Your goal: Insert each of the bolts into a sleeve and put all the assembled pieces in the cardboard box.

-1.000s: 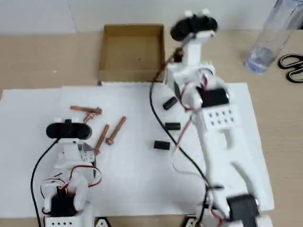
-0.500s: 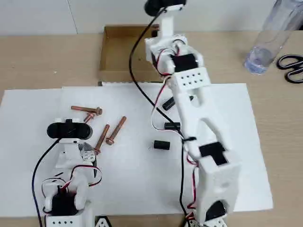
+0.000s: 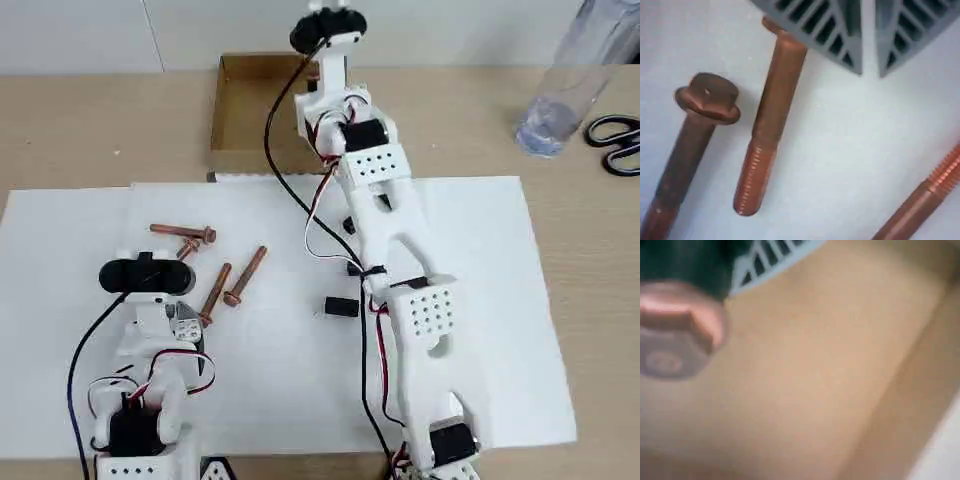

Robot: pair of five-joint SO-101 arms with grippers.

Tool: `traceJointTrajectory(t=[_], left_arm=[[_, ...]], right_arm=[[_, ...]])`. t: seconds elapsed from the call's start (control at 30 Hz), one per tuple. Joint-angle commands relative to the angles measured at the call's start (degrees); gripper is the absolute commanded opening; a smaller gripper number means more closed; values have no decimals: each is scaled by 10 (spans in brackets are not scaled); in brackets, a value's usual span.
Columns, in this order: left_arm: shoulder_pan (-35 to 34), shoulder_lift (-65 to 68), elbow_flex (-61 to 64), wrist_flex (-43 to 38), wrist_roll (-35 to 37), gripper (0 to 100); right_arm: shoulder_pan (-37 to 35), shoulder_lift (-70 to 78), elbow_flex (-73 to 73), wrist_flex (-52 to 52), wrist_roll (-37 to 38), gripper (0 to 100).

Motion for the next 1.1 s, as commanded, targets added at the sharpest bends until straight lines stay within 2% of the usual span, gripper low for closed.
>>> traceJointTrajectory(t=[0.0,0.13,0.37,0.6,0.77,0.9,1.07], left_arm=[[-3,-6,-4,-14,0,6],[-3,-6,-4,-14,0,6],[-3,-6,-4,-14,0,6],[-3,-6,-4,-14,0,6],[-3,-6,-4,-14,0,6],[-3,-6,-4,-14,0,6],[-3,-6,-4,-14,0,6]], right_arm=[[0,7,-71,26,7,5],[2,22,-94,70,8,19],[18,22,-124,140,8,236],[17,22,-233,221,8,234],[17,23,-339,376,7,234],[29,22,-353,496,8,233],[39,22,-350,523,4,233]])
